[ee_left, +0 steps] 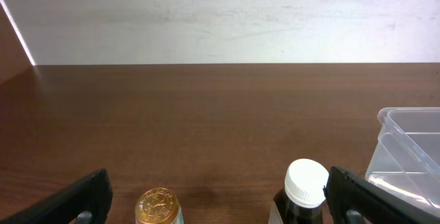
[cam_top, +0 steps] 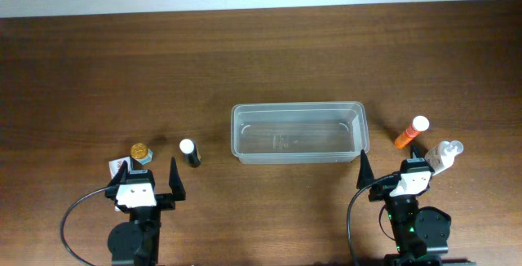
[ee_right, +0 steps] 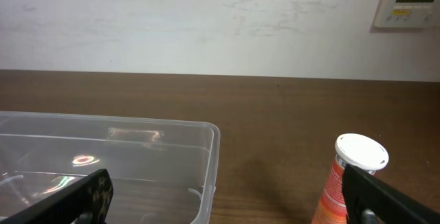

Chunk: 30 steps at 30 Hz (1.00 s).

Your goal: Pack container

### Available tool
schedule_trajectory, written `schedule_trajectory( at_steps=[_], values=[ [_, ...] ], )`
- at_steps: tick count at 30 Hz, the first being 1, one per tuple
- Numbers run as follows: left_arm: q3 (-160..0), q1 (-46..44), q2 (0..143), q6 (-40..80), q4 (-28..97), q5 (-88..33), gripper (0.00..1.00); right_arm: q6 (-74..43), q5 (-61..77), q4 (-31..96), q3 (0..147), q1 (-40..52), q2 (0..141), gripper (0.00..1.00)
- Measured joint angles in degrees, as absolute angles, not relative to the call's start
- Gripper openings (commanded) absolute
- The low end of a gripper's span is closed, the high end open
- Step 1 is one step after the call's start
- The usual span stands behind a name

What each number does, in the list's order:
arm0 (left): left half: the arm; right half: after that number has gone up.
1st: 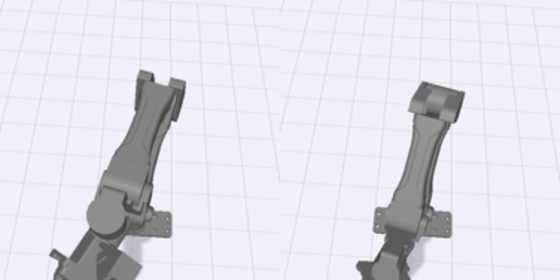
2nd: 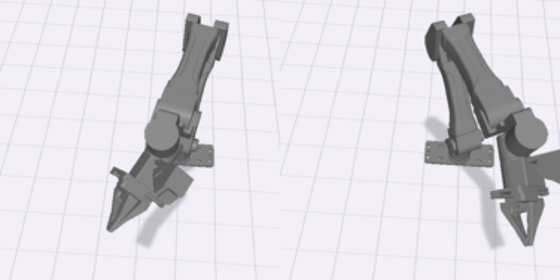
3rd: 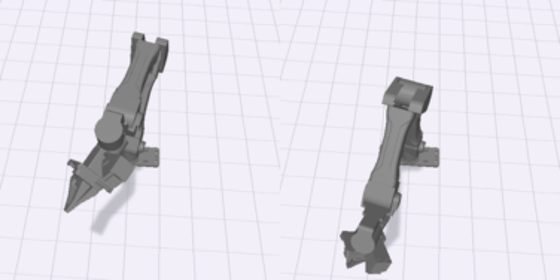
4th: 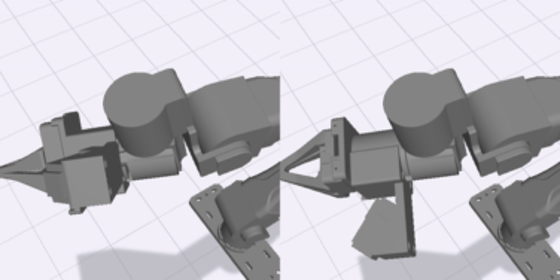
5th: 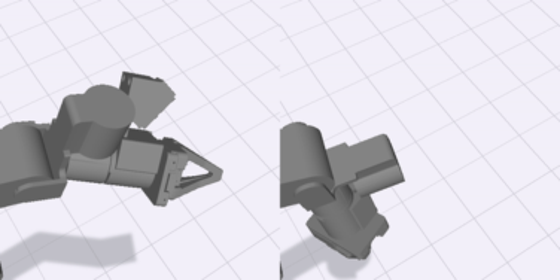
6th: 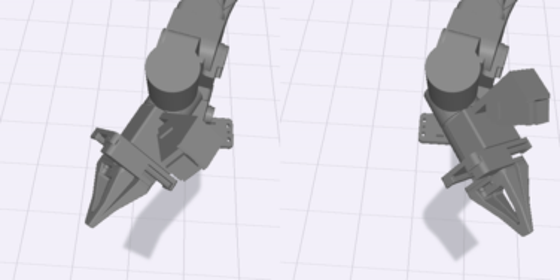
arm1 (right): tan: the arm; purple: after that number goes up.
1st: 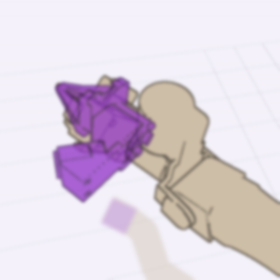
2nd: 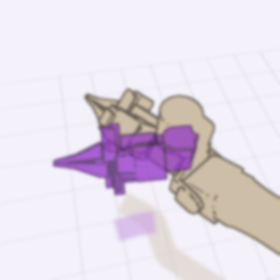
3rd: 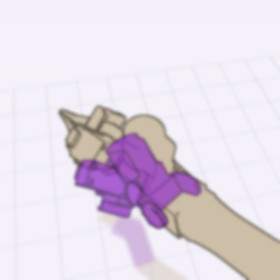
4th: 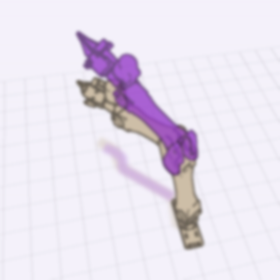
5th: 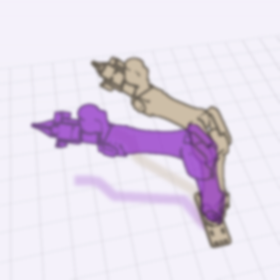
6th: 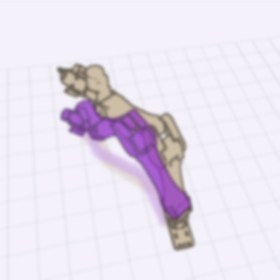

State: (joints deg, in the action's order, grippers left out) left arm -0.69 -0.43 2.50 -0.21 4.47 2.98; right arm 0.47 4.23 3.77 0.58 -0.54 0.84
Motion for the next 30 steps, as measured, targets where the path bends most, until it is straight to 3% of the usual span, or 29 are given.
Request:
schedule_trajectory(
  at_steps=[23,30],
  values=[
    [-0.91,-0.43,2.52,-0.08,4.71,2.74,0.99,-0.01,3.73,5.02,1.08,-0.54,0.86,0.98],
    [-11.40,-0.43,7.62,0.10,10.68,2.52,0.99,-2.37,-0.89,12.01,11.60,-0.54,7.05,0.98]
  ],
)
